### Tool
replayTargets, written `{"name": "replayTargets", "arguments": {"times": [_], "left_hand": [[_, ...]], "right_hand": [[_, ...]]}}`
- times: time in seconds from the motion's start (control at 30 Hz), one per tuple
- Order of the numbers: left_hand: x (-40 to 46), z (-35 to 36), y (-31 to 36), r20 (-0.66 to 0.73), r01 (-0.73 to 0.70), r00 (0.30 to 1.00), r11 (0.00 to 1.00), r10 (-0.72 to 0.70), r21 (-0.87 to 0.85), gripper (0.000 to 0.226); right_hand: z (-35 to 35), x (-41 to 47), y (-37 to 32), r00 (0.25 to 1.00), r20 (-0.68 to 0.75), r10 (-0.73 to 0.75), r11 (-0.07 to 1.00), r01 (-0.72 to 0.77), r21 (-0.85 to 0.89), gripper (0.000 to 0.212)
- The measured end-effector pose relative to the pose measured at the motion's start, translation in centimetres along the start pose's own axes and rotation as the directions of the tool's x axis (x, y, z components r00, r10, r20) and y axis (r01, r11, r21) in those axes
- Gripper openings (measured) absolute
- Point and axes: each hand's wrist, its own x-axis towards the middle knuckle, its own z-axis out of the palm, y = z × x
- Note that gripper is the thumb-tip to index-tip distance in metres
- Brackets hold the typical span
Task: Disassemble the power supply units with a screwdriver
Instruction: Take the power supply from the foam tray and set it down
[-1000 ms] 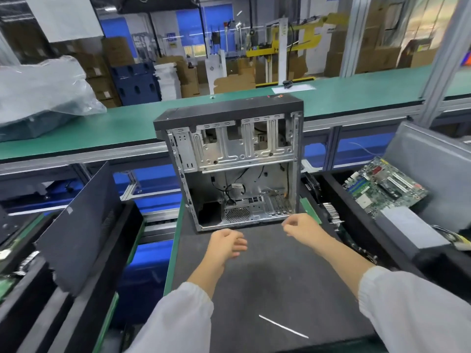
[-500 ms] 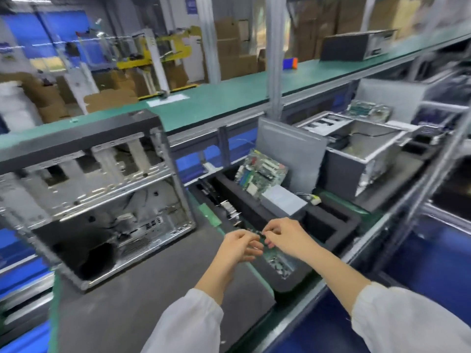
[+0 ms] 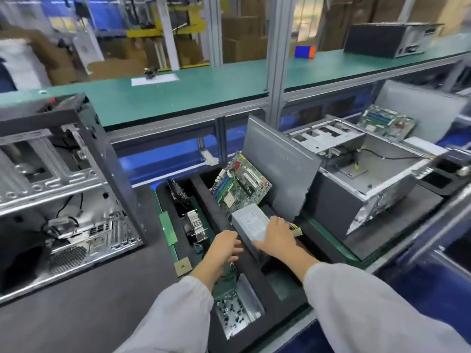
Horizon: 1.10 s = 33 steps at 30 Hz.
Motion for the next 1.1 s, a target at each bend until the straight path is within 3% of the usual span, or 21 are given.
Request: {"name": "replayTargets", "arguments": {"times": [0.13, 0.3, 0.5, 0.73, 0.83, 0.93, 1.0, 1.1], "left_hand": [[1.4, -0.9, -0.3, -0.077, 0.032, 0.996, 0.998, -0.037, -0.061, 0.029], [1.1, -2.2, -1.6, -0.15, 0.039, 0.987, 0.996, -0.052, -0.085, 0.024], [0.6, -2.2, -1.6, -0.189, 0.008, 0.981, 0.985, -0.041, -0.174, 0.02], [-0.1, -1.8, -1.9, -0.087, -0.021, 0.996, 0.971, 0.0, -0.236, 0.048], [-1.3, -2.6, -1.6, -0.016, -0.053, 0.999, 0.956, 0.05, -0.289, 0.061], [-3.9, -5.0, -1.0, 0.036, -0.105, 0.991, 0.916, 0.129, -0.387, 0.066], [-5.5, -7.9, -1.3, 0.071, -0.143, 0.976, 0.857, 0.204, -0.496, 0.063], [-8.3, -13.2, -2.4, 0.038, -0.191, 0.961, 0.76, 0.273, -0.622, 0.064]], "right_hand": [[1.7, 2.3, -1.7, 0.999, 0.031, 0.027, 1.0, -0.027, 0.0, 0.119], [1.7, 3.0, -0.9, 0.998, -0.055, 0.017, 1.0, -0.016, 0.015, 0.096], [-4.5, 3.7, -0.2, 0.994, -0.105, 0.026, 0.998, -0.02, 0.054, 0.08], [-11.8, 0.3, 0.6, 0.978, -0.193, 0.08, 0.959, -0.022, 0.284, 0.077], [-14.5, -2.3, -0.7, 0.985, -0.162, 0.063, 0.837, 0.036, 0.546, 0.078], [-15.0, -5.0, -3.0, 0.995, -0.096, -0.014, 0.55, 0.088, 0.83, 0.057], [-14.2, -6.5, -5.3, 0.994, -0.025, -0.11, 0.397, 0.067, 0.915, 0.051], [-11.8, -8.2, -9.4, 0.974, 0.108, -0.2, 0.322, -0.038, 0.946, 0.068]]}}
